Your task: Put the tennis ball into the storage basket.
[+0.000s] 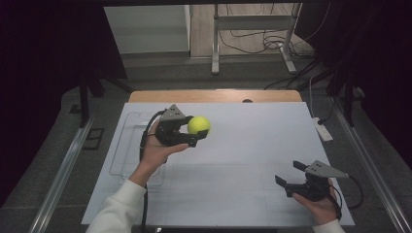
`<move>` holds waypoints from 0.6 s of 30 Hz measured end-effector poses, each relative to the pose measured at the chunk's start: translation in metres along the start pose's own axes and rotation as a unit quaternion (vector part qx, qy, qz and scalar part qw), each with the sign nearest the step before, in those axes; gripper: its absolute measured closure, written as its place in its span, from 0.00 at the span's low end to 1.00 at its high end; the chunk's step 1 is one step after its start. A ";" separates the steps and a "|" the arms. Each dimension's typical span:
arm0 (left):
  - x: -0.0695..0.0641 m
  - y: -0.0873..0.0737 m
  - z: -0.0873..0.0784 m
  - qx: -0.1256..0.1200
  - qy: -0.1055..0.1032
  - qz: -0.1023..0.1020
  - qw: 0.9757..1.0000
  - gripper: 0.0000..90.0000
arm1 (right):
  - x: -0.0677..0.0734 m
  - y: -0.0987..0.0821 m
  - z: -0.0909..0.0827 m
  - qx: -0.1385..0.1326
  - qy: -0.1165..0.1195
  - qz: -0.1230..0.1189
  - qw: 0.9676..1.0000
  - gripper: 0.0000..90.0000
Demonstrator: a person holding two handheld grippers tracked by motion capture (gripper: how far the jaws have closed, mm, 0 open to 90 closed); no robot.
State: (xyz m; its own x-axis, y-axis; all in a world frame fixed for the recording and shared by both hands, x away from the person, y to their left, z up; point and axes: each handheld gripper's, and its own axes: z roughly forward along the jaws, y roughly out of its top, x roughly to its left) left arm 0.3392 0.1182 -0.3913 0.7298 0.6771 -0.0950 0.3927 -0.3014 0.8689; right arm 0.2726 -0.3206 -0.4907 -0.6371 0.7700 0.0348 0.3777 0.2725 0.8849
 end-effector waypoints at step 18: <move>0.013 -0.005 -0.012 -0.002 0.019 -0.009 1.000 0.30 | 0.000 0.000 0.001 0.002 0.000 0.000 1.000 0.11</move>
State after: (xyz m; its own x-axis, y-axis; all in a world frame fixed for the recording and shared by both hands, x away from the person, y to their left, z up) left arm 0.3395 0.1366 -0.3913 0.7013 0.7068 -0.0925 0.4033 -0.2863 0.8691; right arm 0.2728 -0.3204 -0.4913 -0.6370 0.7701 0.0355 0.3805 0.2740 0.8833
